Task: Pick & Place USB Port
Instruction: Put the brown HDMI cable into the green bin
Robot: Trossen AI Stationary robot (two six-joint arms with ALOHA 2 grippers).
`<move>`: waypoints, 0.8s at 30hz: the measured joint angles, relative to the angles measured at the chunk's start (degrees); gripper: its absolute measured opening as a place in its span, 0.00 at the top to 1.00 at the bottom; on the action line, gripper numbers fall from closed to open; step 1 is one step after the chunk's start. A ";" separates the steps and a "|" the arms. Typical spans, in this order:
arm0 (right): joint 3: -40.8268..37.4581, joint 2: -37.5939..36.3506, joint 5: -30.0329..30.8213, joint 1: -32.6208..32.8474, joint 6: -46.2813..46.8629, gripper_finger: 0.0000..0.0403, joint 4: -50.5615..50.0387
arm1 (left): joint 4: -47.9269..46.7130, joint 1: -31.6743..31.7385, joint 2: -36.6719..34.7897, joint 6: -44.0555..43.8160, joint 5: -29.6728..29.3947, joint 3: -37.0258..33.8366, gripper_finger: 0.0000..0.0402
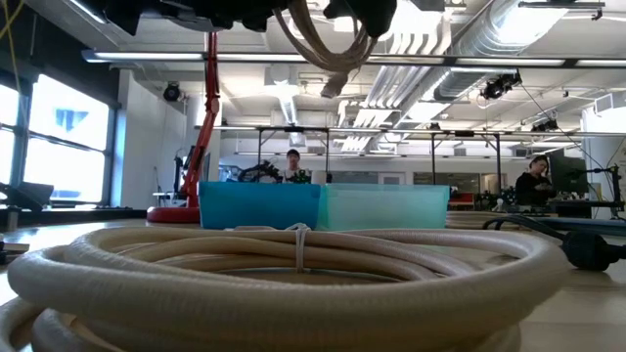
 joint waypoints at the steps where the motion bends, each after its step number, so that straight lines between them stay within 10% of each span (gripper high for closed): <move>1: 0.00 0.02 -0.10 0.00 -0.60 0.79 -0.02 | -0.07 0.02 0.00 0.00 -0.11 0.04 0.93; 4: 0.04 0.00 0.26 0.03 -1.45 0.94 0.78 | -1.23 0.07 0.00 0.22 0.00 0.02 0.92; 12: 0.00 0.02 7.83 1.10 -9.31 0.94 1.27 | -4.34 0.07 0.00 -2.00 -5.20 0.02 0.62; 24: 0.00 -1.57 19.40 6.66 -10.37 0.94 -1.94 | -21.22 0.04 0.00 1.35 -41.46 -0.04 0.50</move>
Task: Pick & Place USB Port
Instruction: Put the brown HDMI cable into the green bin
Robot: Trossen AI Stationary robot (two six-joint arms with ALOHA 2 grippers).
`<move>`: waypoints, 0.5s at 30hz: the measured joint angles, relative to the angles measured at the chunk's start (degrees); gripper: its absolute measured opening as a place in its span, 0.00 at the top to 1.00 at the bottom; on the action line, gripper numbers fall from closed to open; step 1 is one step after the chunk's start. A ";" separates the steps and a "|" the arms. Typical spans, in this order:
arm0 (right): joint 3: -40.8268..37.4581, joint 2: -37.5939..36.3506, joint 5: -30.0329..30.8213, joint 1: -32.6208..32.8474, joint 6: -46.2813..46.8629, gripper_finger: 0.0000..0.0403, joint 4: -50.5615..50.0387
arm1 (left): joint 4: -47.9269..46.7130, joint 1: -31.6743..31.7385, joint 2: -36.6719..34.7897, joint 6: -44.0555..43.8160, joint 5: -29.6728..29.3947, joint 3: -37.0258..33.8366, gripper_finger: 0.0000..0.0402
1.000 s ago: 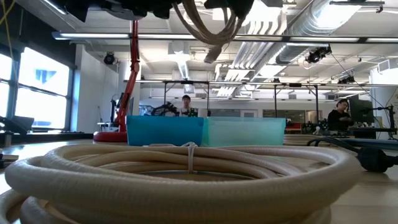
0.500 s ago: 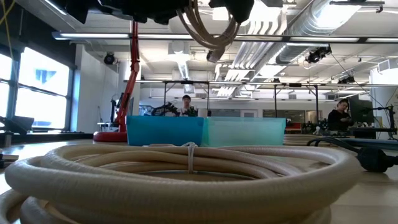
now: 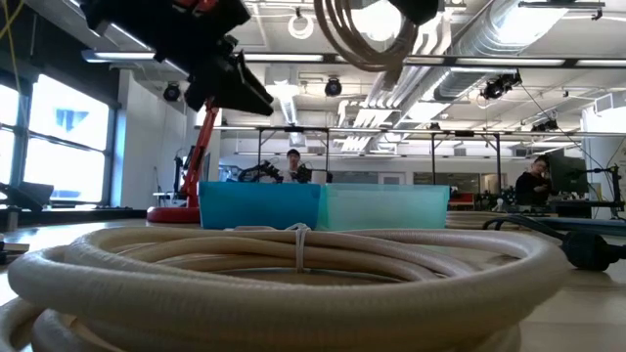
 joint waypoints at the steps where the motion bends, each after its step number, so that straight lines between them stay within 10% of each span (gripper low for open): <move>1: -0.01 -0.26 -0.19 -0.58 1.36 0.94 -0.75 | -0.65 0.00 0.00 0.08 -2.00 0.00 0.50; 11: 0.00 -14.64 -20.61 -16.23 20.29 0.94 -12.70 | -2.52 -0.02 0.00 -1.67 -2.64 0.00 0.50; 15: 0.04 -20.32 -37.55 -27.36 36.68 0.94 -24.64 | -3.71 0.00 0.00 -2.27 -1.34 0.00 0.50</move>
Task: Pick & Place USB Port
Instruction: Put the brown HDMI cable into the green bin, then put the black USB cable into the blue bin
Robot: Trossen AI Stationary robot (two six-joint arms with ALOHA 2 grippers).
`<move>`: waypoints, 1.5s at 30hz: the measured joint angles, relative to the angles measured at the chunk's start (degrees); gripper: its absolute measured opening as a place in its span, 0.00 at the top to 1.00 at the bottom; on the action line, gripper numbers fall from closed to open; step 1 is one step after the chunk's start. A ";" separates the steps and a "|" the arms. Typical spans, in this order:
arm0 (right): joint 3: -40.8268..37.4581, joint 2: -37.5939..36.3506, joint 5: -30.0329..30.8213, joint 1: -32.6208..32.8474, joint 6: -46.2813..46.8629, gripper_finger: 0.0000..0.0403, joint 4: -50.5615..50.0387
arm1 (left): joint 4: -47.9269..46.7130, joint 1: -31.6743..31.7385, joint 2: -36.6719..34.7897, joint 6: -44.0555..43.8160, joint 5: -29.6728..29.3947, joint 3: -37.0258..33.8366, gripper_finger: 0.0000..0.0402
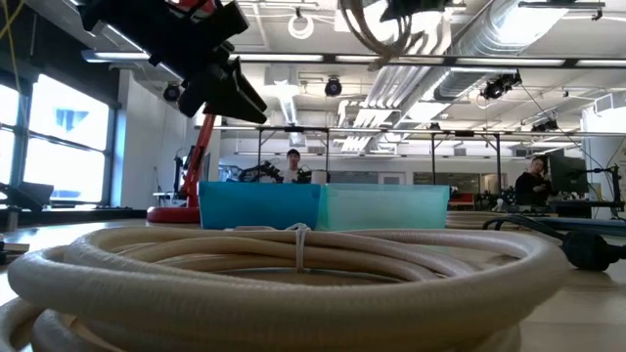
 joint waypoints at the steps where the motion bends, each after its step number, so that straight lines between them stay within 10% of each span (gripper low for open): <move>1: 0.01 -0.38 -4.84 -3.09 4.48 0.94 -2.68 | -0.56 0.00 0.00 0.00 0.02 -0.02 0.50; 13: 0.00 14.80 -36.14 -23.36 15.14 0.94 -9.06 | -3.87 0.00 0.00 -4.09 11.08 -0.02 0.50; 25: 0.00 27.23 -37.18 -28.06 14.87 0.94 -10.27 | -5.04 0.00 0.00 -4.10 12.58 -0.02 0.50; 37: 0.00 26.47 -34.63 -27.15 15.25 0.48 -11.00 | -6.19 0.00 0.00 -4.11 13.01 -0.02 0.50; 45: 0.04 23.32 -34.12 -25.63 16.17 0.41 -12.49 | -5.82 0.00 0.00 -4.80 14.25 -0.02 0.50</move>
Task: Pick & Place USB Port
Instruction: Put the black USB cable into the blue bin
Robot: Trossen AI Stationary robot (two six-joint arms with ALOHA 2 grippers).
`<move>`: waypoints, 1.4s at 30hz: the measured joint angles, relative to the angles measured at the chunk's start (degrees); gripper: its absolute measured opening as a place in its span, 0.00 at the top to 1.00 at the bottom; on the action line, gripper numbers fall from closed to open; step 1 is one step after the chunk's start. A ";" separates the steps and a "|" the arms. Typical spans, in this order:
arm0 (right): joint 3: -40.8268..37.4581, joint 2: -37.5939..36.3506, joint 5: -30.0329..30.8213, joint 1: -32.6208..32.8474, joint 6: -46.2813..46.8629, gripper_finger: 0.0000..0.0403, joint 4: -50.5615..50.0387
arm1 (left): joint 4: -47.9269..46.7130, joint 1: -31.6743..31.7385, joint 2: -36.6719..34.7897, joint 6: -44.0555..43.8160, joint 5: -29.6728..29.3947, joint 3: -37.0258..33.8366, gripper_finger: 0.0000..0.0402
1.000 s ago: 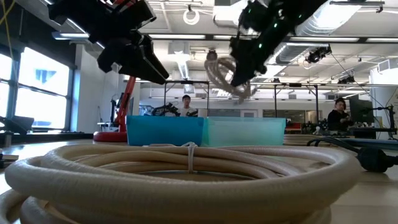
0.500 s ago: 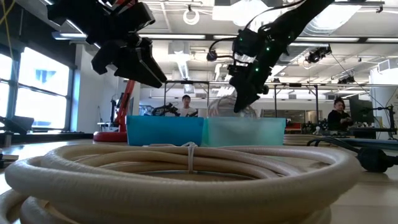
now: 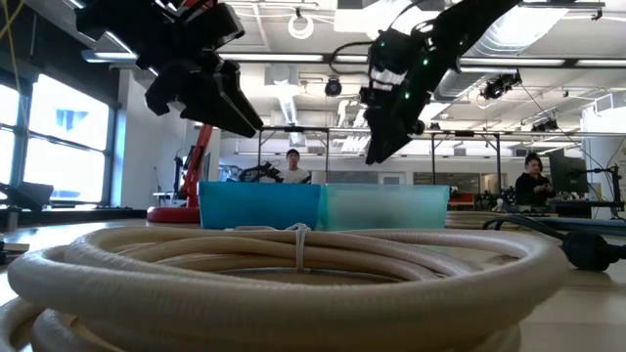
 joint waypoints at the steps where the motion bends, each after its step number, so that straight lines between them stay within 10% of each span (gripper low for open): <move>1: -0.02 -0.96 -3.15 -0.02 0.80 0.41 -0.38 | -0.02 0.00 0.00 -0.49 0.88 0.00 0.50; 10: 0.00 -5.90 -34.13 8.59 18.84 0.46 -5.97 | -2.90 -0.02 0.00 -0.80 6.11 -0.02 0.50; 29: 0.00 -5.71 -16.31 50.12 62.23 0.49 -21.21 | -7.14 0.00 0.00 -3.88 15.14 -0.02 0.50; 42: 0.00 6.18 -17.25 48.98 59.54 0.49 -19.91 | -2.13 0.00 0.00 1.65 15.82 -0.02 0.50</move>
